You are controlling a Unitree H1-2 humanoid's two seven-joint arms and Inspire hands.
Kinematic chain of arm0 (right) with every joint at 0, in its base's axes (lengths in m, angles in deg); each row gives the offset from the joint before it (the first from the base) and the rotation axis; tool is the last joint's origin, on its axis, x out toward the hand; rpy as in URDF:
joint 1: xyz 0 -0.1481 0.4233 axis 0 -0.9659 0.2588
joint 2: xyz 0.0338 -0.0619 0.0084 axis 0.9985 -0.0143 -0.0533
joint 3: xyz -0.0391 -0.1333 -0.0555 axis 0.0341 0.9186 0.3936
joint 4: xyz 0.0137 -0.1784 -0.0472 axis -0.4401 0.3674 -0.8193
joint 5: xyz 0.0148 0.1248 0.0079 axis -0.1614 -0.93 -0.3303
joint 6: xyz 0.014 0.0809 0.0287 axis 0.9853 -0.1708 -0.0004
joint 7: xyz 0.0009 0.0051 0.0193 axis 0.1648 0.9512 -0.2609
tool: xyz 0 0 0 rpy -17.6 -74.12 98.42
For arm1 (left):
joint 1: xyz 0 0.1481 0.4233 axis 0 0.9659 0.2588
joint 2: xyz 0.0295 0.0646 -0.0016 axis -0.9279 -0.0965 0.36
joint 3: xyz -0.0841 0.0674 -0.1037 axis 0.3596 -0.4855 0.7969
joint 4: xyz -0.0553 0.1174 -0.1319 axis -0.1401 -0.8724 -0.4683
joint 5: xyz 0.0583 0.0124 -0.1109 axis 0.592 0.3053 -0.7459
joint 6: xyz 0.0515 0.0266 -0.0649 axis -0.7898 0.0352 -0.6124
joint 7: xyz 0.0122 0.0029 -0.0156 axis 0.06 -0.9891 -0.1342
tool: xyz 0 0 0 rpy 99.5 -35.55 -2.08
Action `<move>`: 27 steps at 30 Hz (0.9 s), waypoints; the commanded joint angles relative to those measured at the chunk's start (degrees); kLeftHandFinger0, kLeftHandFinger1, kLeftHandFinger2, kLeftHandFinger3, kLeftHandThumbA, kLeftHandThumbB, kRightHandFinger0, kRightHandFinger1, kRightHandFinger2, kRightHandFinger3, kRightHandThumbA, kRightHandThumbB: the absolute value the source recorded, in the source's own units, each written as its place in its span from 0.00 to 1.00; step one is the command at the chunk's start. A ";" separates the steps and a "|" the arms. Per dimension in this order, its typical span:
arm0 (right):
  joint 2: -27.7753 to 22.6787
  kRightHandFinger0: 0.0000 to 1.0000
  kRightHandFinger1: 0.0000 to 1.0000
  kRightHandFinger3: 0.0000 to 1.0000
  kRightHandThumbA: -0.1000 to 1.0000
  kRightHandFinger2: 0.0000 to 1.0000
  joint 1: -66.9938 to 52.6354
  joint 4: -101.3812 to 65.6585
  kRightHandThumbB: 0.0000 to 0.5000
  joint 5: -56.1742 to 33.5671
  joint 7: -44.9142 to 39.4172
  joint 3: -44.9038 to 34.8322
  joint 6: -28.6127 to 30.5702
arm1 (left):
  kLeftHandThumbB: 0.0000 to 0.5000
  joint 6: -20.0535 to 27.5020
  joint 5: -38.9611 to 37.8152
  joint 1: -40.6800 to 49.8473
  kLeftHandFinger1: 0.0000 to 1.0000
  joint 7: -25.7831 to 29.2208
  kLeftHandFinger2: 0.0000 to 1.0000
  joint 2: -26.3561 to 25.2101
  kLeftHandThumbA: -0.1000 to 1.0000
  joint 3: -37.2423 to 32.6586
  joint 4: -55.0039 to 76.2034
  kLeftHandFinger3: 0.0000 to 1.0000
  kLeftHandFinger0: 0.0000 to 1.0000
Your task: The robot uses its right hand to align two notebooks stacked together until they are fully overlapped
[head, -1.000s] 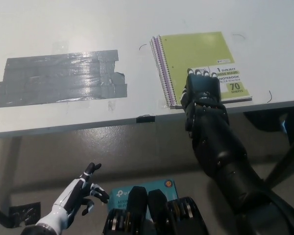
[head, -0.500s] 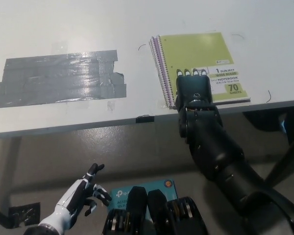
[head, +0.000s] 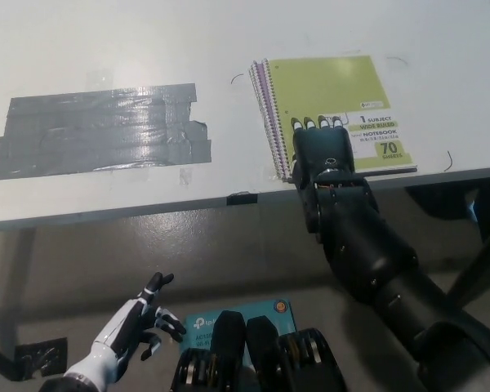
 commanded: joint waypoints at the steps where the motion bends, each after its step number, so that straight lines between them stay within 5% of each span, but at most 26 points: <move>1: -0.19 1.00 1.00 1.00 1.00 1.00 -0.98 0.26 0.74 -3.51 -3.31 1.75 1.20 | 1.00 1.16 0.48 -0.24 0.44 -0.61 0.39 -0.91 1.00 0.16 1.79 1.00 0.39; 12: -3.46 1.00 1.00 1.00 1.00 1.00 -0.81 -1.75 0.74 -4.98 -3.21 3.61 0.68 | 1.00 0.30 -0.55 0.55 0.39 -0.97 0.40 -1.14 1.00 0.75 1.87 1.00 0.24; 18: -3.38 1.00 1.00 1.00 1.00 1.00 0.46 -2.06 0.72 -7.68 -1.28 2.43 1.55 | 1.00 0.25 -0.07 1.32 0.38 -0.68 0.37 -1.25 1.00 0.63 1.80 1.00 0.30; 22: -3.09 1.00 1.00 1.00 1.00 1.00 0.64 -3.81 0.80 -9.60 -0.22 1.34 2.29 | 1.00 -0.06 -0.44 1.89 0.36 -0.51 0.34 -0.96 1.00 0.92 1.03 1.00 0.25; 25: -2.85 1.00 1.00 1.00 1.00 1.00 1.76 -3.50 0.81 -9.76 0.59 1.49 2.53 | 1.00 0.47 -0.48 2.50 0.43 -0.70 0.35 -1.18 1.00 0.99 0.66 1.00 0.39; 27: -2.67 1.00 1.00 1.00 1.00 1.00 2.86 -3.44 0.79 -10.92 0.87 0.72 2.88 | 1.00 0.03 -1.19 3.21 0.39 -0.82 0.34 -1.08 1.00 1.47 0.33 1.00 0.30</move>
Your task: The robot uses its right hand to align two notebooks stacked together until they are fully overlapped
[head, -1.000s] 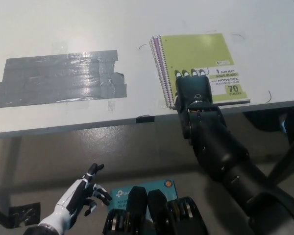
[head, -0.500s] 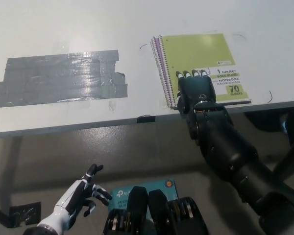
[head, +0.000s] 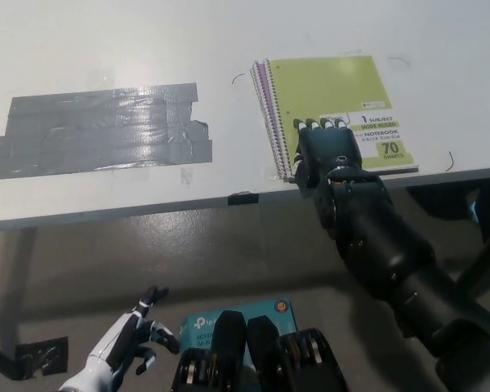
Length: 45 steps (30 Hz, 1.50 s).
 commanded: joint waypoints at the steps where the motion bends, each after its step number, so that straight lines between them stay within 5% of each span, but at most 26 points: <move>1: 0.34 1.00 1.00 1.00 1.00 1.00 2.85 -1.23 0.76 -3.51 0.74 -0.99 1.87 | 1.00 0.05 -0.91 0.87 0.39 -0.76 0.35 -0.83 1.00 1.11 0.42 1.00 0.30; 5: -1.51 1.00 1.00 1.00 1.00 1.00 4.44 -3.93 0.69 -3.63 0.00 -1.03 2.07 | 1.00 0.62 0.18 1.58 0.44 -0.41 0.37 -1.30 1.00 0.89 0.51 1.00 0.39; 10: -3.82 1.00 1.00 1.00 1.00 1.00 5.28 -6.52 0.75 -4.02 -0.01 -1.00 2.97 | 1.00 1.22 -0.64 2.42 0.47 -1.00 0.37 -1.62 1.00 1.29 0.18 1.00 0.45; 12: -4.52 1.00 1.00 1.00 1.00 1.00 5.95 -6.50 0.71 -4.30 0.09 -1.04 3.12 | 1.00 1.26 -0.37 2.54 0.43 -0.88 0.39 -1.71 1.00 1.25 0.36 1.00 0.38; 24: -9.90 1.00 1.00 1.00 1.00 1.00 7.63 -8.47 0.64 -6.32 2.63 -2.37 7.26 | 1.00 0.16 -0.50 3.31 0.47 -0.72 0.44 -2.38 1.00 1.54 1.28 1.00 0.40; 30: -11.53 1.00 1.00 1.00 1.00 1.00 5.40 -10.78 0.70 -11.04 1.01 -7.60 5.72 | 1.00 1.43 -0.29 3.17 0.42 -0.76 0.41 -2.37 1.00 1.63 0.34 1.00 0.35; 40: -10.46 1.00 1.00 1.00 1.00 1.00 -1.52 -12.36 0.53 -21.84 4.12 -23.10 3.48 | 1.00 1.63 -0.61 3.41 0.39 -0.85 0.35 -1.98 1.00 1.99 0.18 1.00 0.32; 42: -10.02 1.00 1.00 1.00 1.00 1.00 -3.20 -14.12 0.47 -23.52 4.95 -25.24 4.90 | 1.00 2.21 0.10 4.14 0.36 -0.37 0.34 -1.79 1.00 1.68 0.47 1.00 0.29; 45: -8.98 1.00 1.00 1.00 1.00 1.00 -10.82 -24.90 0.53 -28.49 8.21 -30.02 12.73 | 1.00 1.97 -0.33 4.92 0.35 -0.52 0.29 -1.68 1.00 1.88 1.64 1.00 0.26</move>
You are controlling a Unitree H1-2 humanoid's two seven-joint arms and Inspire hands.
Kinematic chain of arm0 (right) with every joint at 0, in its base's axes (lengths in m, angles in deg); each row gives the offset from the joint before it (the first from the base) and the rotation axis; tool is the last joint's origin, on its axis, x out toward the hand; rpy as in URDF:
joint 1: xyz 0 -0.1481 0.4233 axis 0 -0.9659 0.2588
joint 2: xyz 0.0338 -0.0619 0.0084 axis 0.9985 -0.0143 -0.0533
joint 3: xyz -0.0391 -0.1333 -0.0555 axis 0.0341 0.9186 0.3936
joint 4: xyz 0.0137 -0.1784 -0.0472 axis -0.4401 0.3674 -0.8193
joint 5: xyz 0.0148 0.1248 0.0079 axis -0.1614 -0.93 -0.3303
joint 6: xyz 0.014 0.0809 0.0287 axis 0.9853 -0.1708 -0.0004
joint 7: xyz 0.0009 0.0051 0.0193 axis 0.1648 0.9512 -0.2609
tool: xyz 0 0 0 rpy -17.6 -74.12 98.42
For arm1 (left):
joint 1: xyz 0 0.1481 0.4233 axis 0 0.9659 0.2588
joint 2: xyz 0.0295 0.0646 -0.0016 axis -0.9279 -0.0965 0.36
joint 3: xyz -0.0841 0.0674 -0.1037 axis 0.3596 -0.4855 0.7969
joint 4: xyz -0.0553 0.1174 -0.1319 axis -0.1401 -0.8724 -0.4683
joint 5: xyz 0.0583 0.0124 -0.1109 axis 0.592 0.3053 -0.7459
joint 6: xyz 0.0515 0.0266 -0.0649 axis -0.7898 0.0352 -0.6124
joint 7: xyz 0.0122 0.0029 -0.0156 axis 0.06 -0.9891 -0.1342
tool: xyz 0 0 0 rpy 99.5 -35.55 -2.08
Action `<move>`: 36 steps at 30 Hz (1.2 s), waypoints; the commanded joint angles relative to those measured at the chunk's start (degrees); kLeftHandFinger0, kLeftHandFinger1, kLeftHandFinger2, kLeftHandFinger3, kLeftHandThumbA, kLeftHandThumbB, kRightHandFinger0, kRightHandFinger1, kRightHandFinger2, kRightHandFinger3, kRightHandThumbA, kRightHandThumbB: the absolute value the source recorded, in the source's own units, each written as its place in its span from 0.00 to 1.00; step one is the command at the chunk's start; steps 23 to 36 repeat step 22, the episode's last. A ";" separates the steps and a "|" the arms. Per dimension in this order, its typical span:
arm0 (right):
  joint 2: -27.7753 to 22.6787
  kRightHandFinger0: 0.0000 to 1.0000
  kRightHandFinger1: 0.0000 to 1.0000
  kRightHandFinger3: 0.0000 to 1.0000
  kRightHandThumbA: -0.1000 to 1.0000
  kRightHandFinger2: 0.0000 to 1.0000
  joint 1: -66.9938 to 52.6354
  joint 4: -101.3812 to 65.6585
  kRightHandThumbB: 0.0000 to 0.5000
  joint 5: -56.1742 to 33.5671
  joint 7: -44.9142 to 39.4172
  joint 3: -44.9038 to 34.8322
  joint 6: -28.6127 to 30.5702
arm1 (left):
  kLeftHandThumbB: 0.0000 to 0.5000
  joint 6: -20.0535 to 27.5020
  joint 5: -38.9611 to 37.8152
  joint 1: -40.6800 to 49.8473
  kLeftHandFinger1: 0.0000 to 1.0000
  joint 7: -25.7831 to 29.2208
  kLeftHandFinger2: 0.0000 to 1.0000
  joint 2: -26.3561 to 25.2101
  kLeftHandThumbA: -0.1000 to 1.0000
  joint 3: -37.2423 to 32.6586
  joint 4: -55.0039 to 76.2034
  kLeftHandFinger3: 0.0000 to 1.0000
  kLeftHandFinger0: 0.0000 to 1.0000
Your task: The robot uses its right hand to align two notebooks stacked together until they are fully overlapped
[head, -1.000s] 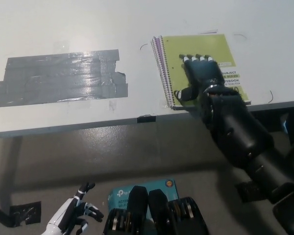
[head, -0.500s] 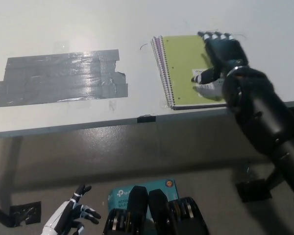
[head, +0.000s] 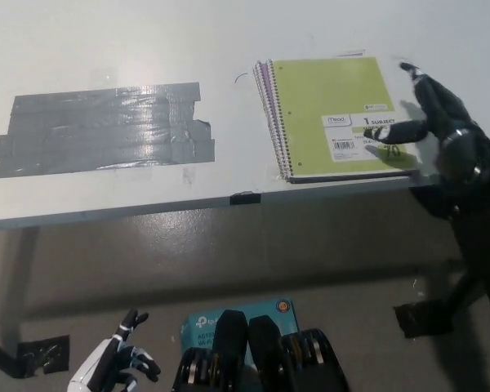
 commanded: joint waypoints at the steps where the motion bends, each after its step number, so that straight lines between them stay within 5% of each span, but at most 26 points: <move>1: 0.56 1.00 1.00 1.00 1.00 1.00 -6.67 -14.68 0.53 -8.19 5.73 -5.00 8.09 | 1.00 2.06 0.40 0.89 0.39 -0.51 0.30 -0.60 1.00 -0.01 1.62 1.00 0.40; 2: 0.35 1.00 1.00 1.00 1.00 1.00 -10.29 -21.14 0.53 -8.01 6.02 -5.58 8.24 | 1.00 2.49 0.92 0.81 0.40 -0.47 0.30 -0.78 1.00 -0.30 1.31 1.00 0.46; 6: -1.03 1.00 1.00 1.00 1.00 1.00 -19.23 -37.26 0.50 -6.14 5.32 -6.10 7.41 | 1.00 4.84 1.52 2.31 0.42 -0.52 0.35 -1.04 1.00 -0.63 2.23 1.00 0.45; 8: -2.27 1.00 1.00 1.00 1.00 1.00 -27.10 -48.71 0.64 -9.97 3.87 -10.35 7.27 | 1.00 6.23 1.66 2.68 0.46 -1.61 0.39 -1.51 1.00 -1.52 2.65 1.00 0.39; 12: -5.69 1.00 1.00 1.00 1.00 1.00 -35.22 -58.21 0.45 -11.49 4.86 -14.57 11.48 | 1.00 7.60 3.10 2.73 0.43 -1.38 0.42 -2.25 1.00 -2.27 2.37 1.00 0.40; 14: -6.98 1.00 1.00 1.00 1.00 1.00 -39.30 -60.00 0.37 -12.30 6.15 -16.37 15.17 | 1.00 7.05 2.42 2.69 0.44 -1.60 0.43 -2.34 1.00 -1.95 2.64 1.00 0.36; 20: -5.86 1.00 1.00 1.00 1.00 1.00 -50.41 -56.68 0.43 -17.40 6.51 -19.03 20.14 | 1.00 6.62 2.80 2.35 0.51 -1.56 0.45 -3.09 1.00 -2.03 3.07 1.00 0.45; 21: -5.56 1.00 1.00 1.00 1.00 1.00 -54.30 -51.77 0.39 -16.85 8.60 -19.05 25.50 | 1.00 6.38 2.52 2.43 0.47 -1.18 0.45 -2.80 1.00 -1.70 3.22 1.00 0.41; 36: -5.53 1.00 1.00 1.00 1.00 1.00 -54.99 -50.87 0.41 -16.44 8.91 -19.01 26.10 | 1.00 6.14 2.21 2.44 0.48 -1.16 0.44 -2.68 1.00 -1.52 3.31 1.00 0.40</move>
